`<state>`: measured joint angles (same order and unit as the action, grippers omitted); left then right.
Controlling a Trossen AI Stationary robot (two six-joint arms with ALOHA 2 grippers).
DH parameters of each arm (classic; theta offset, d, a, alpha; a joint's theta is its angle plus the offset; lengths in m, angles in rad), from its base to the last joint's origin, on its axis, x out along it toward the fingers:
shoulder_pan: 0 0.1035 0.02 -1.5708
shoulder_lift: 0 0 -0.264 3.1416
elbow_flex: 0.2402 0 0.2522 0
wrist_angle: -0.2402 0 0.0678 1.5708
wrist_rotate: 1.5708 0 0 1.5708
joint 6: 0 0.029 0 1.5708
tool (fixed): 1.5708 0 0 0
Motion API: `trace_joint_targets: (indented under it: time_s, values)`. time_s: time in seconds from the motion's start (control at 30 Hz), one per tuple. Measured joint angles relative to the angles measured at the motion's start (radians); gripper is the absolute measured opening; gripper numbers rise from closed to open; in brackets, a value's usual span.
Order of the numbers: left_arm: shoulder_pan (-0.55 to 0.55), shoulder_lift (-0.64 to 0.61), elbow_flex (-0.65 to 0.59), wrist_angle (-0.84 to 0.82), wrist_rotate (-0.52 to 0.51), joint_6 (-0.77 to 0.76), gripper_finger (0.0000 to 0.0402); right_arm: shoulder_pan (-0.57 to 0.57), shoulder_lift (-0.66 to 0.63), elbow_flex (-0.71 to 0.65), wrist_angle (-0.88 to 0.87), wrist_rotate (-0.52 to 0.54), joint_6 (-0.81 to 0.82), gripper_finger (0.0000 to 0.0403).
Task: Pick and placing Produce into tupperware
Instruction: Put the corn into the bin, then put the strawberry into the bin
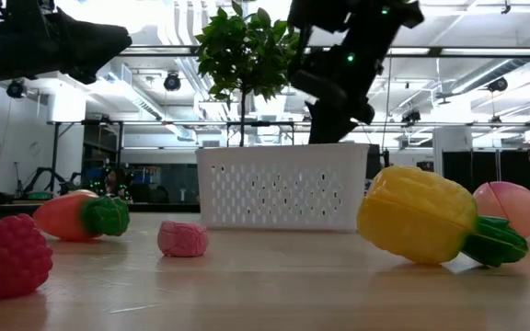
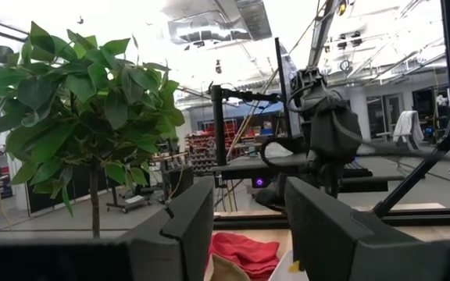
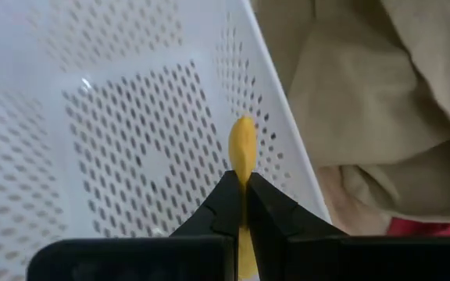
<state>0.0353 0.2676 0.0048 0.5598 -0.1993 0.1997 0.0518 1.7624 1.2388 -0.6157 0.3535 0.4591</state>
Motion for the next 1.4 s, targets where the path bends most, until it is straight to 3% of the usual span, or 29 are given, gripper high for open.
trace_joint_targets:
  time_s: [0.23, 0.6, 0.97, 1.13, 1.23, 1.4]
  values:
    - [0.0, 0.016, 0.0, -0.002, 0.0, 0.0, 0.0144, 0.0, 0.1, 0.108, -0.145, -0.021, -0.03, 0.0009]
    - [0.0, 0.03, 0.0, 0.0, 0.0, 0.0, 0.0144, 0.0, 0.117, 0.105, -0.167, -0.042, -0.018, 0.0014]
    - [0.0, 0.031, 0.0, 0.0, 0.0, 0.0, 0.0144, 0.0, 0.111, 0.105, -0.167, -0.028, -0.009, 0.0136]
    - [0.0, 0.031, 0.0, 0.0, 0.0, 0.0, 0.0144, 0.012, 0.046, 0.114, -0.265, 0.128, 0.069, 0.0169]
    - [0.0, 0.031, 0.0, -0.001, 0.0, -0.001, 0.0144, 0.046, -0.048, 0.111, -0.351, 0.236, 0.132, 0.017]
    - [0.0, 0.03, 0.0, 0.0, 0.0, -0.001, 0.0144, 0.146, -0.229, 0.074, -0.387, 0.327, 0.218, 0.0161]
